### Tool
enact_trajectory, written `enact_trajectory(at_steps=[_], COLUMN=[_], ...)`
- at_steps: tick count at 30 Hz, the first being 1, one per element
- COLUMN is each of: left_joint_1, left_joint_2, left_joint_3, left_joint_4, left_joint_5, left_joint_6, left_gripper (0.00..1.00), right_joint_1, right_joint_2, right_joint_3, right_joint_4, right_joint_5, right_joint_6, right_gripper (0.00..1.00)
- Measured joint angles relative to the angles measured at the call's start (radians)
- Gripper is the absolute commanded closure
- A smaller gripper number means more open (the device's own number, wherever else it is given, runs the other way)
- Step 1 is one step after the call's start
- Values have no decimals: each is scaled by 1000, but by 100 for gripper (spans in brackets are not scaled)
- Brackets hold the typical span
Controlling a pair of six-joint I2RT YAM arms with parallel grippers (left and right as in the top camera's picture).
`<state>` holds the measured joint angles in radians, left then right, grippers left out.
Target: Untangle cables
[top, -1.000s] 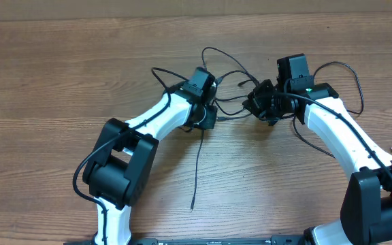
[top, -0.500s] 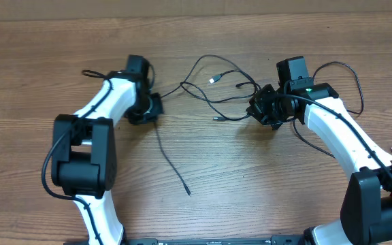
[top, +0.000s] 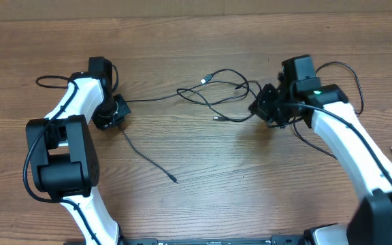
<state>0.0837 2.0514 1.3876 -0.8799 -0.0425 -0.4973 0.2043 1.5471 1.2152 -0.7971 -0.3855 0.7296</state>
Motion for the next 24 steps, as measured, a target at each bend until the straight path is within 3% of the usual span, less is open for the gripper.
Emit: enact_trajectory(at_steps=[8,13,18,24], left_joint_1=[10,10,10,10], left_joint_2=[0,0,0,-3], left_joint_3=[0,0,-2,-5], left_joint_4=[0,0,6,11], left_joint_5=[-7,-8,-12,-15], left_joint_6=[-11,-21,-21,-21], left_gripper=[96,96,96,96], right_joint_1=[0,0,0,-1], right_joint_2=[-210,-296,-278,-168], right_joint_3=[150,172,173,174], right_joint_4=[51,55,-88,-221], right_joint_5=[2,121,285,335], right_joint_6=[-191,-259,-273,-272], right_gripper=[96,96,96,96])
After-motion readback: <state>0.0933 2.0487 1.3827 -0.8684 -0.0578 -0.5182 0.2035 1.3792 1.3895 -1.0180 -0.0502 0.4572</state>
